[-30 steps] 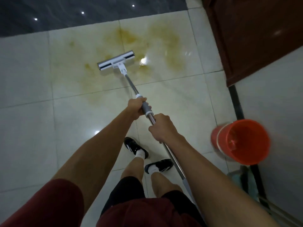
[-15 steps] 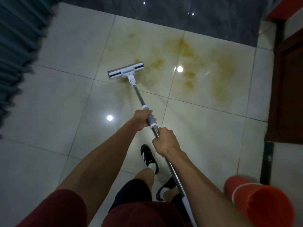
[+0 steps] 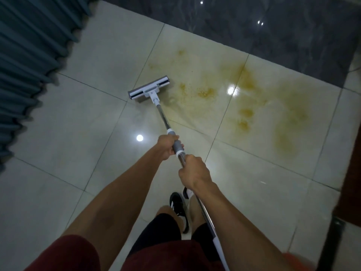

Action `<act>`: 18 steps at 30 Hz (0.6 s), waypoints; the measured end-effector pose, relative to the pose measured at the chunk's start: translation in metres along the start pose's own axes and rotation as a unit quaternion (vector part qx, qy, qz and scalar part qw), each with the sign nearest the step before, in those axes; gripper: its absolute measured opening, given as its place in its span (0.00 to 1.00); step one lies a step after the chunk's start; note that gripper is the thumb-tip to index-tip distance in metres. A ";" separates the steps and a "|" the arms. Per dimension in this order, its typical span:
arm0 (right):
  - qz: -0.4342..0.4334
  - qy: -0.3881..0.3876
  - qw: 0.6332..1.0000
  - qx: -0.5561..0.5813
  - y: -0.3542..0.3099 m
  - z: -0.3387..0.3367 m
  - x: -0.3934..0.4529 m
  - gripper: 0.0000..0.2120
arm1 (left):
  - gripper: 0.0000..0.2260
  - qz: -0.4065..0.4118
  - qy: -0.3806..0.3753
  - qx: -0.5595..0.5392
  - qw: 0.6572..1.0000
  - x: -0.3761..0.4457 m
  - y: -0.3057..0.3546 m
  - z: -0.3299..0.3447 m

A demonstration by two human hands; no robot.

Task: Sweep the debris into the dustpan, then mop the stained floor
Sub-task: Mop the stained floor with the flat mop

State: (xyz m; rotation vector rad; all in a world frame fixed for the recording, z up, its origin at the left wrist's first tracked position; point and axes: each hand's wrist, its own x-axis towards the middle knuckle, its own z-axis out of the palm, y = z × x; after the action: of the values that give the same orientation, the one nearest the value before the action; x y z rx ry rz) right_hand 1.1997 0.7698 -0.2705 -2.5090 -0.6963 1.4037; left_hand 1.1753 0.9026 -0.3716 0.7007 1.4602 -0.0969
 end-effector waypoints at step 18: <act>0.004 -0.011 0.999 -0.035 -0.150 -0.041 0.137 0.11 | 0.05 -0.036 0.012 -0.082 0.996 0.103 0.163 -0.056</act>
State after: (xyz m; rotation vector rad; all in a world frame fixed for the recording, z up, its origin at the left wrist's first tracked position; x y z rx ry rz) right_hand 1.2490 0.9697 -0.2959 -2.5545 -0.7524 1.4368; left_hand 1.2177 1.0963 -0.4036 0.5181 1.4982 -0.0234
